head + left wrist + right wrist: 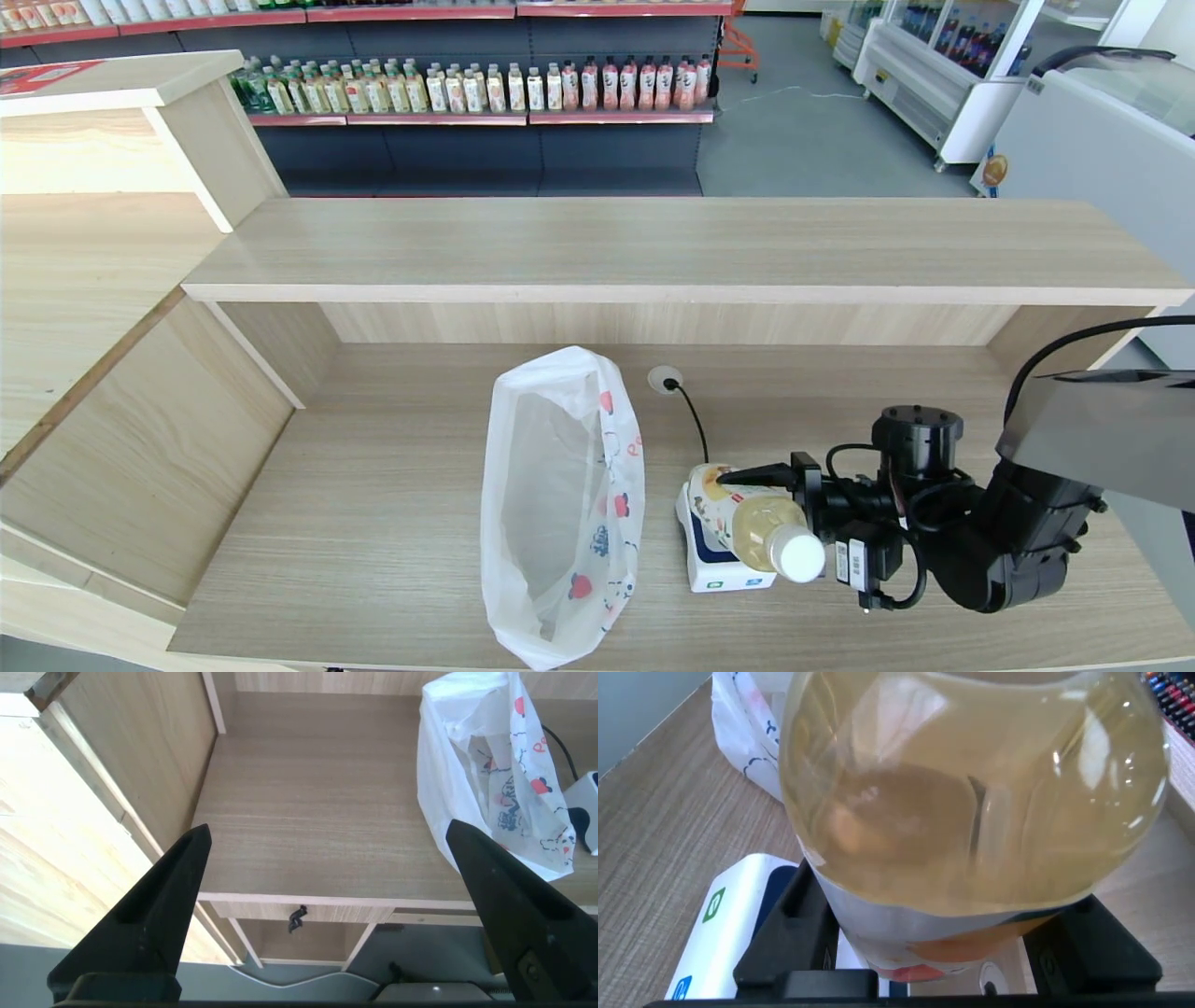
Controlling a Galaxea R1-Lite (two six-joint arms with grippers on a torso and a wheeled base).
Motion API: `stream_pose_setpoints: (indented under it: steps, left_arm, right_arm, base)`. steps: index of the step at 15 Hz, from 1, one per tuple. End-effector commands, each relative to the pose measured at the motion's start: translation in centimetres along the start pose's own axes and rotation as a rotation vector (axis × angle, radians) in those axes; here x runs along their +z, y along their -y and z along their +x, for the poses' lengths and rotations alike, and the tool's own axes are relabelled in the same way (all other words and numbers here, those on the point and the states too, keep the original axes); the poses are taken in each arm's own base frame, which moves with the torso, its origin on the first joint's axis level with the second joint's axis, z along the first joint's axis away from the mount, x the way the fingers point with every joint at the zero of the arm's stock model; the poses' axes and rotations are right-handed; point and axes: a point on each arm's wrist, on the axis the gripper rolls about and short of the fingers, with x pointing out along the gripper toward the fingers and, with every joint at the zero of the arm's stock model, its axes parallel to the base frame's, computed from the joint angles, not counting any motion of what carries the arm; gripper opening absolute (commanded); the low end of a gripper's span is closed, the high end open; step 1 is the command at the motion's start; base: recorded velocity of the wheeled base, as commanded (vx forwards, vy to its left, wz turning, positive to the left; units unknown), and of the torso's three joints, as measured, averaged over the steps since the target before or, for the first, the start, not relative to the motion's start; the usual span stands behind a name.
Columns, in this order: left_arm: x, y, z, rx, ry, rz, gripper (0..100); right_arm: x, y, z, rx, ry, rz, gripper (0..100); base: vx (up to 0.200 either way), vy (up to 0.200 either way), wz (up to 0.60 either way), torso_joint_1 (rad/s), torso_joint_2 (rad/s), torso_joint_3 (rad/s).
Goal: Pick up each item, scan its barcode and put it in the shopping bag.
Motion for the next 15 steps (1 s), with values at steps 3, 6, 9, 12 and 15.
stream_pose_setpoints:
  steps: [3, 6, 9, 12, 15]
  left_arm:
    - [0.0, 0.0, 0.0, 0.0, 0.0, -0.002, 100]
    - [0.0, 0.0, 0.0, 0.0, 0.0, 0.0, 100]
    - [0.0, 0.0, 0.0, 0.0, 0.0, 0.0, 100]
    - [0.0, 0.0, 0.0, 0.0, 0.0, 0.0, 100]
    - [0.0, 0.0, 0.0, 0.0, 0.0, 0.0, 100]
  right_arm:
    - [-0.21, 0.03, -0.01, -0.003, -0.002, -0.016, 0]
    - [-0.25, -0.04, -0.06, -0.002, -0.003, -0.011, 0]
    - [-0.25, 0.01, -0.11, -0.003, -0.005, -0.012, 0]
    - [-0.33, -0.01, -0.37, -0.005, -0.012, -0.012, 0]
    - [-0.33, 0.02, -0.59, -0.008, -0.019, -0.014, 0]
  base:
    - [0.0, 0.0, 0.0, 0.0, 0.0, 0.0]
    - [0.0, 0.0, 0.0, 0.0, 0.0, 0.0]
    - [0.0, 0.0, 0.0, 0.0, 0.0, 0.0]
    - [0.0, 0.0, 0.0, 0.0, 0.0, 0.0]
    - [0.0, 0.0, 0.0, 0.0, 0.0, 0.0]
